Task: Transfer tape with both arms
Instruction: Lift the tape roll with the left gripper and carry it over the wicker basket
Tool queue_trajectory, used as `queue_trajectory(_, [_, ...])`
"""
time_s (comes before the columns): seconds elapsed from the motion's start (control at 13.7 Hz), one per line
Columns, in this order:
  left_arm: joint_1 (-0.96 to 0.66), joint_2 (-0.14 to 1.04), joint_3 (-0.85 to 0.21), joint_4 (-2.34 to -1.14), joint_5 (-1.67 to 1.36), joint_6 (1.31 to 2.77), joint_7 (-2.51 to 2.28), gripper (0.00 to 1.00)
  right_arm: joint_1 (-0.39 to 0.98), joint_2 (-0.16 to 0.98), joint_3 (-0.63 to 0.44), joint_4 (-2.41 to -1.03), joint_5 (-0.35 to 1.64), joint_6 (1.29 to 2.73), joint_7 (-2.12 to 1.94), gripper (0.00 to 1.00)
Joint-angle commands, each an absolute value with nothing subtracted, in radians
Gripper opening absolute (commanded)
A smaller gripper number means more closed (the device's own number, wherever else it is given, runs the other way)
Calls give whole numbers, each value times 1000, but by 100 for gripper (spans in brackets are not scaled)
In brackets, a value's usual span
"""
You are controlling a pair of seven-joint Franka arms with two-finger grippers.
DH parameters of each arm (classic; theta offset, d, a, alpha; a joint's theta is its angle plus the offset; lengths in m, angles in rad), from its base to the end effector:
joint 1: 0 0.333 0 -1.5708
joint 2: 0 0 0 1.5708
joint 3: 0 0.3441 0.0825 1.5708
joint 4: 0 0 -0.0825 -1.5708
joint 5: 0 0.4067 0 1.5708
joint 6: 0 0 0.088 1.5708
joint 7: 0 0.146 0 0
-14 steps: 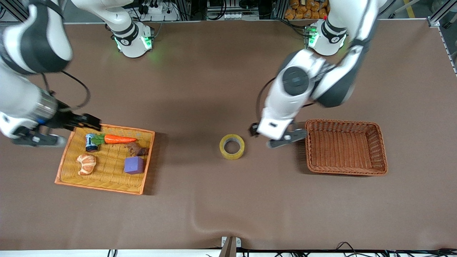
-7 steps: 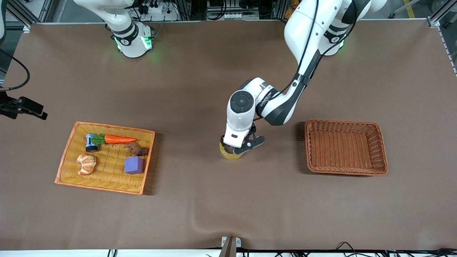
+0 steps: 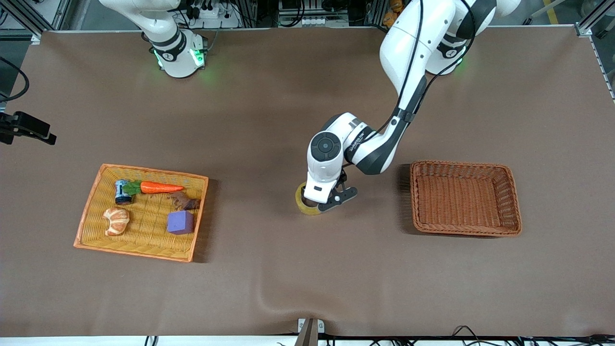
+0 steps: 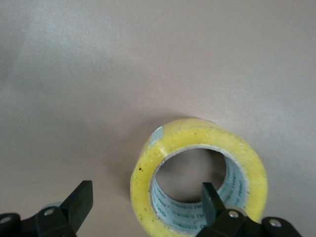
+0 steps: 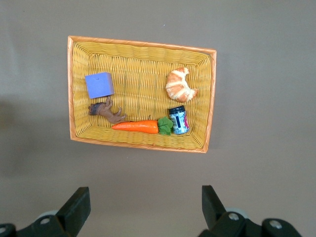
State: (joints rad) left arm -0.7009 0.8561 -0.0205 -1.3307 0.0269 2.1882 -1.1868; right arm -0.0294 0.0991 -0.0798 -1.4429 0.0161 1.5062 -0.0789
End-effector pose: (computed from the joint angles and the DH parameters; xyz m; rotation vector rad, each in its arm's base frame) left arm 0.5904 -0.5126 0.1828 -3.0576 -0.7109 -0.0097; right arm 0.5999 -0.0609 0.6125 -3.1293 0.0458 0.0541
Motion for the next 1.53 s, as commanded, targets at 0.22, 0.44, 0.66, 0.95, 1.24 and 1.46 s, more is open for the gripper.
queue_trajectory(0.22, [-706,884,-15,-1315,54,2180,-1175,4,-37,98,-77,-1433,11,1502,-54,100])
queue_trajectory(0.44, [-696,873,-14,-1316,52,2172,-1121,0,-32,104,-75,-1434,12,1505,-3,100])
queue_trajectory(0.66, [-664,778,0,-1318,90,2058,-1089,0,-31,104,-75,-1434,12,1505,-2,100])
queue_trajectory(0.95, [-530,588,-6,-1360,78,1919,-965,0,-29,106,-74,-1433,14,1503,-3,100])
queue_trajectory(1.24, [-341,389,-12,-1576,72,1910,-691,0,-28,107,-72,-1433,14,1506,-3,100])
queue_trajectory(1.46, [-195,306,-14,-1727,68,1956,-450,0,-25,107,-74,-1433,14,1513,-2,100])
